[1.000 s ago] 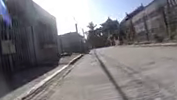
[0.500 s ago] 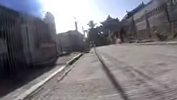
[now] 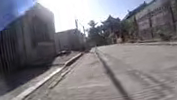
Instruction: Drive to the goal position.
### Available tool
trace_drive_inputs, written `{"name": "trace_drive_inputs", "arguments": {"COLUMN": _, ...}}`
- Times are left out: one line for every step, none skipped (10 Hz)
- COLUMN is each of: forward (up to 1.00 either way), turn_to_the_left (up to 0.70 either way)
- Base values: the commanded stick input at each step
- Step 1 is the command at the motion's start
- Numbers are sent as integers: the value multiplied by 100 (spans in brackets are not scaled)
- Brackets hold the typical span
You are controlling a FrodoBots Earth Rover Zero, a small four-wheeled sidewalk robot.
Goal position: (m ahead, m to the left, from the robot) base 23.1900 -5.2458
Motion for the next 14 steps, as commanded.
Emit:
{"name": "trace_drive_inputs", "arguments": {"forward": 85, "turn_to_the_left": -2}}
{"name": "trace_drive_inputs", "arguments": {"forward": 85, "turn_to_the_left": -2}}
{"name": "trace_drive_inputs", "arguments": {"forward": 85, "turn_to_the_left": -2}}
{"name": "trace_drive_inputs", "arguments": {"forward": 85, "turn_to_the_left": -2}}
{"name": "trace_drive_inputs", "arguments": {"forward": 85, "turn_to_the_left": -20}}
{"name": "trace_drive_inputs", "arguments": {"forward": 85, "turn_to_the_left": -34}}
{"name": "trace_drive_inputs", "arguments": {"forward": 85, "turn_to_the_left": -34}}
{"name": "trace_drive_inputs", "arguments": {"forward": 85, "turn_to_the_left": -25}}
{"name": "trace_drive_inputs", "arguments": {"forward": 85, "turn_to_the_left": -6}}
{"name": "trace_drive_inputs", "arguments": {"forward": 85, "turn_to_the_left": -3}}
{"name": "trace_drive_inputs", "arguments": {"forward": 85, "turn_to_the_left": -3}}
{"name": "trace_drive_inputs", "arguments": {"forward": 85, "turn_to_the_left": -3}}
{"name": "trace_drive_inputs", "arguments": {"forward": 85, "turn_to_the_left": -3}}
{"name": "trace_drive_inputs", "arguments": {"forward": 85, "turn_to_the_left": -3}}
